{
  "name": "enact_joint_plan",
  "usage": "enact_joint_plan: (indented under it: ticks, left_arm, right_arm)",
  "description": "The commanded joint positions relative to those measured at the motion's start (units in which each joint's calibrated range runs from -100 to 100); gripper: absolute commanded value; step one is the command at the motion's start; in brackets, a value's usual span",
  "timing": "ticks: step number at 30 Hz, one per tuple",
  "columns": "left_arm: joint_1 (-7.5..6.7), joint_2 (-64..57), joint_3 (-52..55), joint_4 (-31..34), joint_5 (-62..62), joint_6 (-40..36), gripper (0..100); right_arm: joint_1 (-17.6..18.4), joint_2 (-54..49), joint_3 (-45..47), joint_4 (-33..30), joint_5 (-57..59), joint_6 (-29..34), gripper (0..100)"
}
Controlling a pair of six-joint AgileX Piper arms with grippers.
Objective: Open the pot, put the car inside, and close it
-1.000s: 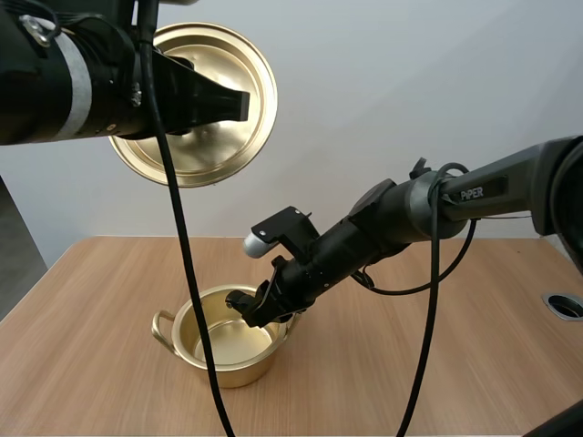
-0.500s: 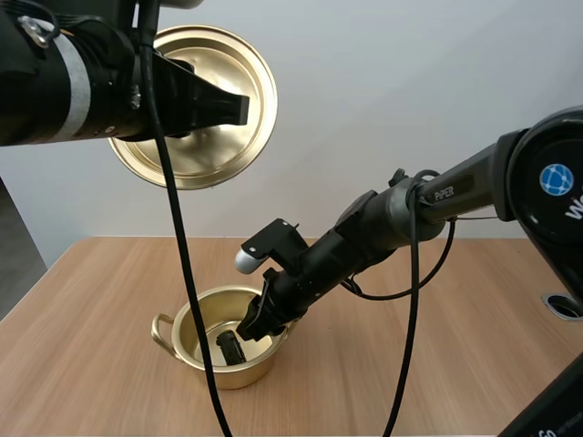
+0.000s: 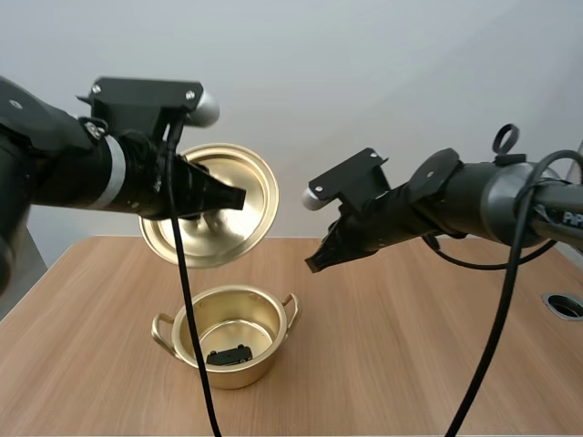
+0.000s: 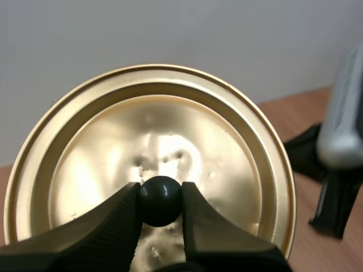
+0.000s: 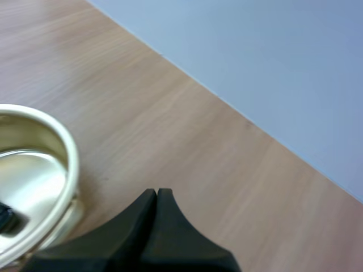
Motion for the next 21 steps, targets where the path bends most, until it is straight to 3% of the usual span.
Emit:
enact_joint_plan:
  ticks: [1, 5, 10, 15, 17, 21]
  left_arm:
    - [-0.07, 5.72, 4.53, -0.01, 1.61, 3.75, 0]
    - [-0.12, 13.84, 8.08, 0.11, 1.82, 7.15, 0]
    - [-0.32, 20.32, 8.4, 1.61, -0.1, 8.54, 0]
    - [-4.1, 23.94, 8.4, 3.06, -3.52, 8.54, 0]
    - [-6.08, 24.31, 8.4, 5.7, -7.5, 7.0, 0]
    - [-8.62, 24.55, 8.4, 10.57, -11.54, 4.21, 0]
  right_arm:
    - [-3.9, -4.57, 0.08, -1.57, 0.99, 7.58, 0]
    - [-6.04, -8.93, 0.26, -0.8, 4.8, 7.58, 0]
    - [-6.2, -12.62, 2.38, -0.55, 4.8, 7.48, 0]
    - [-6.2, -14.59, 3.2, -0.66, 4.5, 7.48, 0]
    - [-6.2, -14.83, 3.2, -0.66, 4.5, 7.48, 0]
    - [-6.2, -14.83, 3.2, -1.07, 4.5, 7.48, 0]
